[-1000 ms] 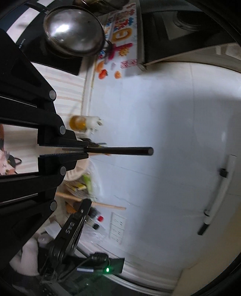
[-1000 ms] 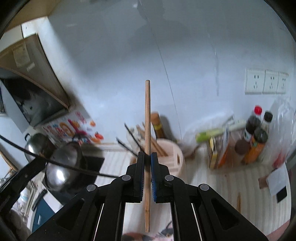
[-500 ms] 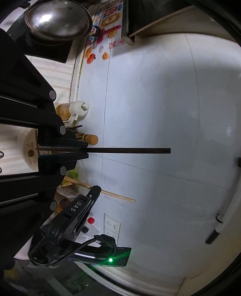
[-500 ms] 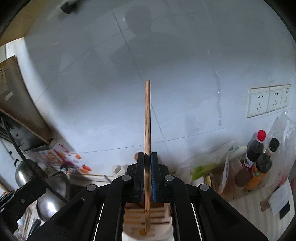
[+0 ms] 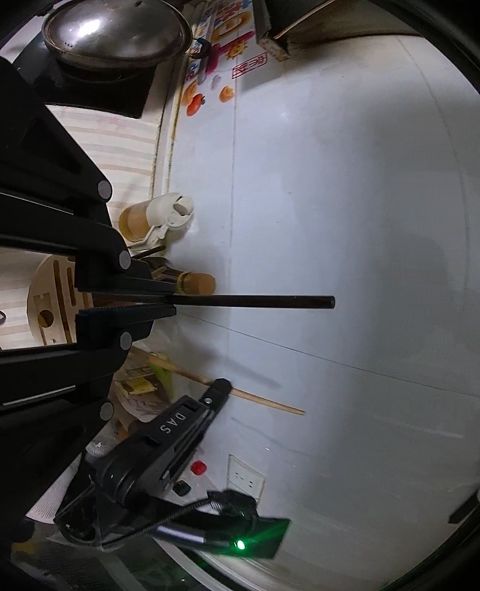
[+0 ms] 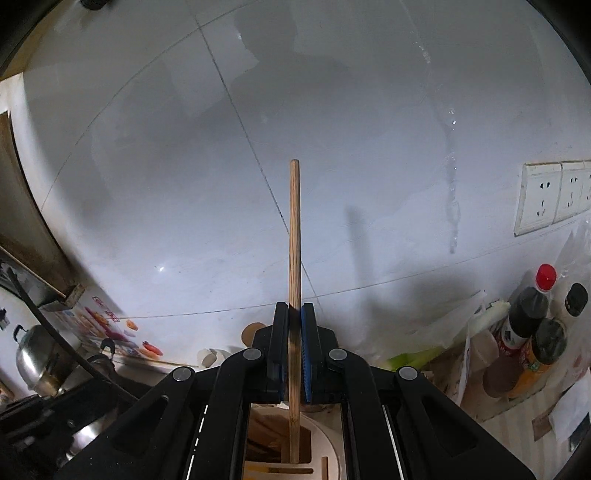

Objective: Organize utensils
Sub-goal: 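Release both chopsticks into the holder by opening both tools, then grasp a light chopstick with the right tool while the left tool grasps another light one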

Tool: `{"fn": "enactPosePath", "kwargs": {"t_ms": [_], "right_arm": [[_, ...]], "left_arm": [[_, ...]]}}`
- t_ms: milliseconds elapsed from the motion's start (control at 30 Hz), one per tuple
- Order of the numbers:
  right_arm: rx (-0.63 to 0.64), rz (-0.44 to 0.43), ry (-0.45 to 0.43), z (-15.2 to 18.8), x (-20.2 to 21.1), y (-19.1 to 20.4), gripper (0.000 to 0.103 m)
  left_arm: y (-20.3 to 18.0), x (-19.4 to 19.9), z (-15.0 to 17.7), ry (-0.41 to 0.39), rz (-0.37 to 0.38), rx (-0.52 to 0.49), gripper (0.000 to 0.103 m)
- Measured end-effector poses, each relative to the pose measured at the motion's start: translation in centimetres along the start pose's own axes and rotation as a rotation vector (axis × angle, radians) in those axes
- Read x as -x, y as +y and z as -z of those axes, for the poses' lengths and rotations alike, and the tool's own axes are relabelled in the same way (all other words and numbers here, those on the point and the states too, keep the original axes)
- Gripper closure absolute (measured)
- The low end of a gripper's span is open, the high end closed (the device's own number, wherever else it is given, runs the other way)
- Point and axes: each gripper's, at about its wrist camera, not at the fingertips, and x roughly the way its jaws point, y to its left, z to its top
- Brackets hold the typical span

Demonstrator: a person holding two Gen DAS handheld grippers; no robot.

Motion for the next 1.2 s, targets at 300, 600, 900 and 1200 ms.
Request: {"fn": "enactPosePath", "kwargs": {"t_ms": [300,600,900,1200], "right_arm": [[0.079,-0.035,0.051,2.2,-0.4,0.6,0.096],[0.020,-0.047,0.108,3.3,4.2,-1.5,0.049],[-0.080,0.053,0.114,7.5,11.1,-7.0,0.019],[-0.175,0.274,0.204,15.6,14.3,-17.3,0.003]], "left_arm": [[1.2,-1.8,1.2,0.097,0.017,0.049,0.098],[1.8,2.3,2.1,0.038,-0.029,0.091,0.008],[2.3,4.0,7.3,0.012,-0.153,0.083,0.000],[-1.3,-0.6,14.6,0.178,-0.142,0.048,0.000]]}}
